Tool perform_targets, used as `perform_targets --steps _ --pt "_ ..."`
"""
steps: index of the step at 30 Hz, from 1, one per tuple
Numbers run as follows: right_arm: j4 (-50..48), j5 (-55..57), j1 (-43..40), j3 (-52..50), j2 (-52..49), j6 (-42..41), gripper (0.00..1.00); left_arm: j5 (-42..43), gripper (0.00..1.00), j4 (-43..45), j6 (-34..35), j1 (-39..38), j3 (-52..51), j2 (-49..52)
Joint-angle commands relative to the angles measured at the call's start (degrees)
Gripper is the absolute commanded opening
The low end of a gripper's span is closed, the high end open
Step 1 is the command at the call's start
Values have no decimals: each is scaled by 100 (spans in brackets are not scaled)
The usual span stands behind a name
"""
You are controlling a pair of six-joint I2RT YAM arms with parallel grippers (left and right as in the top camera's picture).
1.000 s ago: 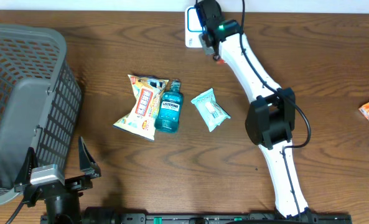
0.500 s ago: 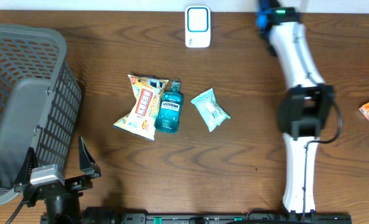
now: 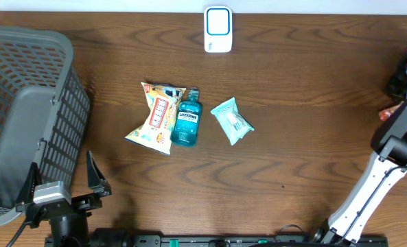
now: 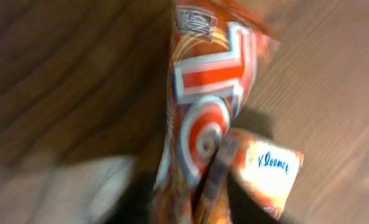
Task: Scan the item barcode
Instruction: 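Carry the chocolate bar to the table's right edge and release, then reach the right gripper to the green wipes pack and grasp it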
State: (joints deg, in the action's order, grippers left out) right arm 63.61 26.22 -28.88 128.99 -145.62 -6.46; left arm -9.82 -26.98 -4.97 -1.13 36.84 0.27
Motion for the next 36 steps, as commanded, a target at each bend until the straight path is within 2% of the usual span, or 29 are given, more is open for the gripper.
perform_targets --steps 1,8,16,20,26,27,36 --pt "55 -435 -173 13 20 -136 99 -76 98 4 -79 15 11 -7" --pt "109 -1198 -162 39 675 -439 99 -76 98 4 -79 15 11 -7" --pt "138 -2317 610 37 2323 -686 99 -76 98 4 -79 15 13 -7" --pt "221 -2402 1510 37 3032 -686 99 -76 98 4 -79 15 11 -7" --pt "643 -2013 3381 -116 3158 -678 99 -76 98 4 -79 15 13 -7" --pt "691 -1851 3759 -282 3126 -684 99 -76 98 4 -79 15 13 -7" --pt "249 -1403 5477 -2201 3112 -992 99 -76 98 4 -79 15 11 -7"
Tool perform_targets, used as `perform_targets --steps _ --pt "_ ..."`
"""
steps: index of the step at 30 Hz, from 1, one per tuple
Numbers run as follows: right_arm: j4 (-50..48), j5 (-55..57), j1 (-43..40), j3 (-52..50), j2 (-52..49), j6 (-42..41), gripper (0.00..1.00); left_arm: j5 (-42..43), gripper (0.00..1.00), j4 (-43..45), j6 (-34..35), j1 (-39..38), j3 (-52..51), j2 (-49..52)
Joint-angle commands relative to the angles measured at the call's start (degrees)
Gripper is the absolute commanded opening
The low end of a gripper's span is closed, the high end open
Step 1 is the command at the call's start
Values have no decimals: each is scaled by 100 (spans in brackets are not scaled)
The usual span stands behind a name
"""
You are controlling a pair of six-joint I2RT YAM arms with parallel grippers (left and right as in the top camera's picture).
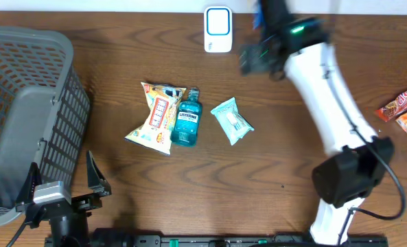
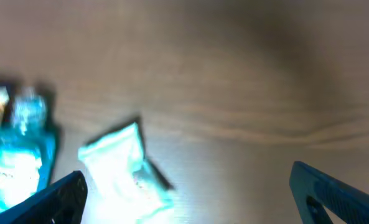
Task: Scan the item barcode
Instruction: 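Reach the right gripper to the green wipes pack and grasp it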
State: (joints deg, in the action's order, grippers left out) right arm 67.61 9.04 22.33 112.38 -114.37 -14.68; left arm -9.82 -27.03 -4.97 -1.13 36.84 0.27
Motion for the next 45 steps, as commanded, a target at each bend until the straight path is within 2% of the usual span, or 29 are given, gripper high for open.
perform_targets --steps 1,6,12,18,19,22,25,27,28,35,36,37,39,42,45 --pt "-289 313 490 -772 -13 -129 99 -76 98 9 -79 15 11 -7" --pt "-1174 310 1032 -2076 -13 273 99 -76 98 9 -79 15 13 -7" --pt "-1751 857 1480 -2968 -13 448 99 -76 98 9 -81 15 11 -7" --pt "-2527 1473 1781 -3523 -13 450 88 -76 98 9 -79 15 11 -7" --pt "-2667 1482 1786 -3620 -13 448 85 -76 98 9 -79 15 11 -7" --pt "-3414 1921 1788 -4382 -13 448 63 -76 98 9 -79 15 13 -7" --pt "-3665 2354 1786 -4666 -13 448 50 -76 98 9 -79 15 11 -7" --pt "-3866 2385 1786 -4843 -13 448 30 -76 98 9 -79 15 11 -7" --pt "-3921 2385 1790 -4900 -13 446 25 -76 98 9 -79 15 13 -7" --pt "-3895 2400 1797 -4883 2 446 14 -76 98 9 -79 15 11 -7" --pt "-3797 2356 1805 -4815 22 446 10 -76 98 9 -79 15 13 -7" --pt "-3696 2299 1814 -4739 46 442 1 -76 98 9 -79 15 13 -7" --pt "-3373 2004 1816 -4472 157 442 1 -76 98 9 -79 15 11 -7" --pt "-2730 763 1751 -3871 492 568 1 -76 98 9 -79 15 13 -7" --pt "-2446 -1080 1563 -3515 802 1508 1 -76 98 7 -79 15 13 -7"
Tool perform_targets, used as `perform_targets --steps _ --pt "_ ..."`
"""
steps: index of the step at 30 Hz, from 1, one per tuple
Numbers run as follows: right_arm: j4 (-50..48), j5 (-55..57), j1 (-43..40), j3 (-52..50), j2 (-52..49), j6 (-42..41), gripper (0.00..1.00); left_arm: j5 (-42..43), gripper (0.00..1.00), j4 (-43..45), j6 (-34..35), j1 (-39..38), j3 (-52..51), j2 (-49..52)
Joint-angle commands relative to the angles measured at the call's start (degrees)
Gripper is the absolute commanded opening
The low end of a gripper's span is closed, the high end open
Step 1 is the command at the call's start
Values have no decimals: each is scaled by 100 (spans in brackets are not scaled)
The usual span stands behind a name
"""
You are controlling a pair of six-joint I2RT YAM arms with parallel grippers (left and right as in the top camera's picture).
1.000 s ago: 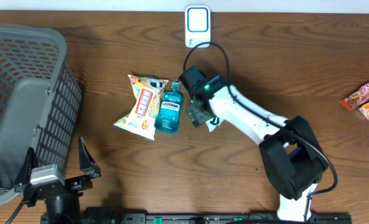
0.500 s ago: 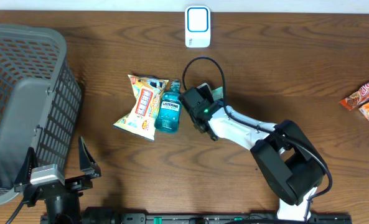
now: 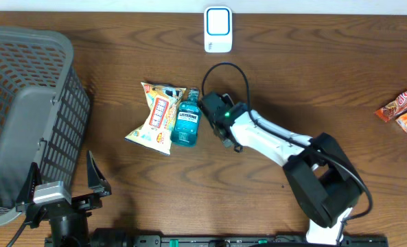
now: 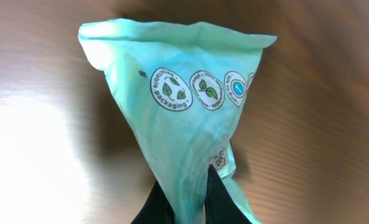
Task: Scan the item barcode
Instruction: 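Reach the right gripper to the green wipes pack and grasp it, then hold the wipes pack up against the white scanner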
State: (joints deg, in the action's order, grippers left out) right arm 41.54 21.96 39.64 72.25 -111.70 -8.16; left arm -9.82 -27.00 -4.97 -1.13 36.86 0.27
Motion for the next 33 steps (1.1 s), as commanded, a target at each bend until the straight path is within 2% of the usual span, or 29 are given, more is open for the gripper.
perform_targets --steps 1,6,9,14,20,26,33 --pt "254 -2924 -240 555 612 1040 1 -76 98 4 -79 15 11 -7" --pt "938 -6129 -761 595 793 2118 1 -76 98 0 -79 15 11 -7" --pt "1342 -7350 -1001 529 750 2758 1 -76 98 -33 -79 15 11 -7" --pt "1464 -9200 -1158 315 741 3373 1 -76 98 -452 -79 15 9 -7" --pt "1486 -11145 -1027 107 741 3547 1 -76 98 -1790 -79 15 9 -7" --pt "1502 -11140 -813 74 741 3547 1 -74 98 -3386 -81 15 7 -7" --pt "1488 -11075 -793 74 741 3657 1 -76 98 -3364 -79 15 -7 -4"
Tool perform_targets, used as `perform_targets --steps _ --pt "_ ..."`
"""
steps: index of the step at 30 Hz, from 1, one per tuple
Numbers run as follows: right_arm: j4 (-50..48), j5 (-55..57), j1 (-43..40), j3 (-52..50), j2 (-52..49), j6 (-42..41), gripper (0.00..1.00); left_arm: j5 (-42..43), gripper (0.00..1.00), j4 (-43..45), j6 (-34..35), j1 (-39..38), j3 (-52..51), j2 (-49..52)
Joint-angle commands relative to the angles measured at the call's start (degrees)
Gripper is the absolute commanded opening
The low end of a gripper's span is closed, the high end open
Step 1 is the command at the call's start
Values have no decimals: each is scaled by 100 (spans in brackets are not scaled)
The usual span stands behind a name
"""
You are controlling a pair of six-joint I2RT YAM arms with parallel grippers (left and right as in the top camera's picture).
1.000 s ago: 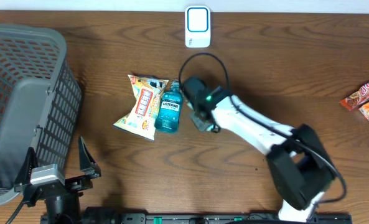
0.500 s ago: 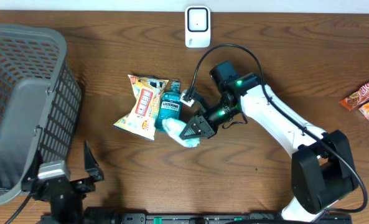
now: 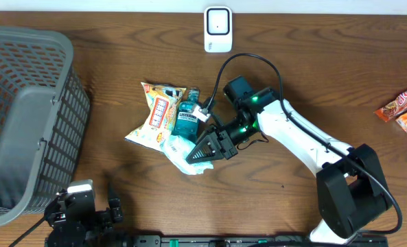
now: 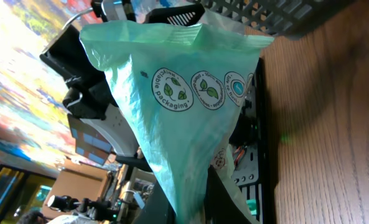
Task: Scan the item barcode
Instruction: 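Hold the wipes pack up against the white scanner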
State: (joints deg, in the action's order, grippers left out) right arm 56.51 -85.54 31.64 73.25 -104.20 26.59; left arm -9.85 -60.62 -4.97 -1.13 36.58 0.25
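Observation:
My right gripper (image 3: 198, 154) is shut on a pale green pouch (image 3: 181, 150), holding it by one end. The arm is turned on its side, so the pouch sticks out toward the table's front left, in front of the blue mouthwash bottle (image 3: 186, 121). In the right wrist view the pouch (image 4: 184, 112) fills the middle, printed with round packaging symbols, and the gripper (image 4: 193, 200) pinches its lower end. No barcode shows. The white scanner (image 3: 217, 29) stands at the far edge. My left gripper (image 3: 86, 209) is low at the front left, its jaws unclear.
A yellow snack bag (image 3: 158, 113) lies left of the bottle. A large grey basket (image 3: 25, 123) takes up the left side. Orange snack packets (image 3: 402, 108) lie at the far right edge. A black cable arcs over the right arm.
My right gripper was shut on the pouch on the table right of the bottle. Now it holds the pouch turned sideways, in front of the bottle. The left arm sits lower in the overhead view.
My right gripper was at the far right edge with the orange snack close before its jaws. Then it was open near the scanner, looking down on the pouch, the snack left at the right. Then it was shut on the pouch, which it now holds tilted.

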Motion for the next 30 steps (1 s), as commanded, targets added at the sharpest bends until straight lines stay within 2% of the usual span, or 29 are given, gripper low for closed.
perform_targets --steps 1,8,10,14,22,26,30 --pt "-11 -302 9 -26 -9 179 1 -74 98 -2 -79 15 22 -2" --pt "-20 20 7 -26 -9 179 1 -74 98 -2 -79 15 22 -2" --pt "-46 778 9 -26 -9 179 1 -74 98 -2 -79 15 22 -2" --pt "-192 3088 7 -26 -9 -37 1 -74 98 -2 -79 15 22 -2" --pt "-1567 6653 -214 -17 -7 -2337 1 -74 98 -2 -79 15 22 -2" --pt "-2640 8052 -319 -13 -7 -2529 1 -72 98 -2 -79 15 22 -2" --pt "-3410 8673 -396 44 -63 -2500 1 -72 98 -2 -79 15 22 -2"
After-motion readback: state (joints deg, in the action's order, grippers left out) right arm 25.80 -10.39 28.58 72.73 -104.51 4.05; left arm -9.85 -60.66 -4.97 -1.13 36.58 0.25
